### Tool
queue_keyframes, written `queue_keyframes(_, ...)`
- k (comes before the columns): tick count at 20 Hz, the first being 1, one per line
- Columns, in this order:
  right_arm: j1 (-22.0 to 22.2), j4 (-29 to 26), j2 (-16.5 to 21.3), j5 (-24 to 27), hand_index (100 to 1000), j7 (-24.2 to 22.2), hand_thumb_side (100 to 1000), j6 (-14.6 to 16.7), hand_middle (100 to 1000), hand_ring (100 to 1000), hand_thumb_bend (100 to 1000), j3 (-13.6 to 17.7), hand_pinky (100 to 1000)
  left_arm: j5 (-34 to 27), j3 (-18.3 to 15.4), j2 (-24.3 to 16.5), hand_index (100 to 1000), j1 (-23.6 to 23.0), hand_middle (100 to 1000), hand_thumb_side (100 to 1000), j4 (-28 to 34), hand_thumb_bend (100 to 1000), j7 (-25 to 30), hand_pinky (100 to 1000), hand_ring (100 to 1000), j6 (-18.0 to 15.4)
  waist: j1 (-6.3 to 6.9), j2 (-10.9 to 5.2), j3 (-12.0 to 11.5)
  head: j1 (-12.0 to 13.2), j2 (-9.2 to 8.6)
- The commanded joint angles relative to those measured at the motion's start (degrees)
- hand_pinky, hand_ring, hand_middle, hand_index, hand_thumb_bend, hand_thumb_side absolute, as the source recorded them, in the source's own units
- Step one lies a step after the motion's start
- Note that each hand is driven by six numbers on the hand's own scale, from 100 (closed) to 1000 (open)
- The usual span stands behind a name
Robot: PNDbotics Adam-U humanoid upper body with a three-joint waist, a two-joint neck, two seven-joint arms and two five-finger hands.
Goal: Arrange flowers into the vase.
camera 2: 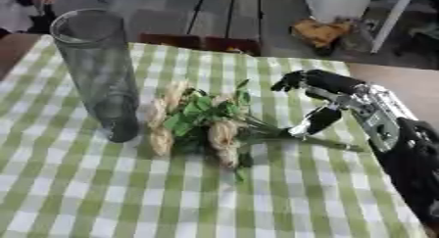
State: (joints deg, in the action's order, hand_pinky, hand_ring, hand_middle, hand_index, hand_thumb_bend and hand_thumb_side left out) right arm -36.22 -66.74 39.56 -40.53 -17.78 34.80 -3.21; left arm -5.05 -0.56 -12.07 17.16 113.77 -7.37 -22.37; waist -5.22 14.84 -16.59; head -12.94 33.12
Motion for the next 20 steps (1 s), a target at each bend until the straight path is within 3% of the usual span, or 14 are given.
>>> queue_keyframes(1,-0.3,-0.12,0.97,-0.84,879,0.7,545,0.36,767,761,683,-0.21,747,-0.24,0.19,-0.69,950,0.71,931,847,0.82,100,0.23,518,831,-0.01,0.16,-0.73,-0.07,-0.09,-0.68)
queue_keyframes(11,0.25,1.83,-0.75,-4.21,874,2.06,484,1.81,763,756,630,-1.53,747,-0.33,0.21,-0.59,951,0.74,932,846,0.82,100,0.26,517,832,0.03,0.17,-0.46,-0.3,-0.28,-0.88)
queue_keyframes(15,0.55,2.37,-1.57,-4.91,822,5.98,520,1.41,673,672,625,-1.29,695,-0.36,0.24,-0.55,951,0.77,933,846,0.82,100,0.3,517,832,0.09,0.16,-0.35,-0.29,-0.38,-0.98)
queue_keyframes(20,0.88,2.6,-2.24,-6.04,786,10.98,530,0.98,626,640,603,-1.66,670,-0.39,0.26,-0.53,951,0.8,933,845,0.82,100,0.4,516,833,0.08,0.18,-0.2,-0.4,-0.45,-1.07)
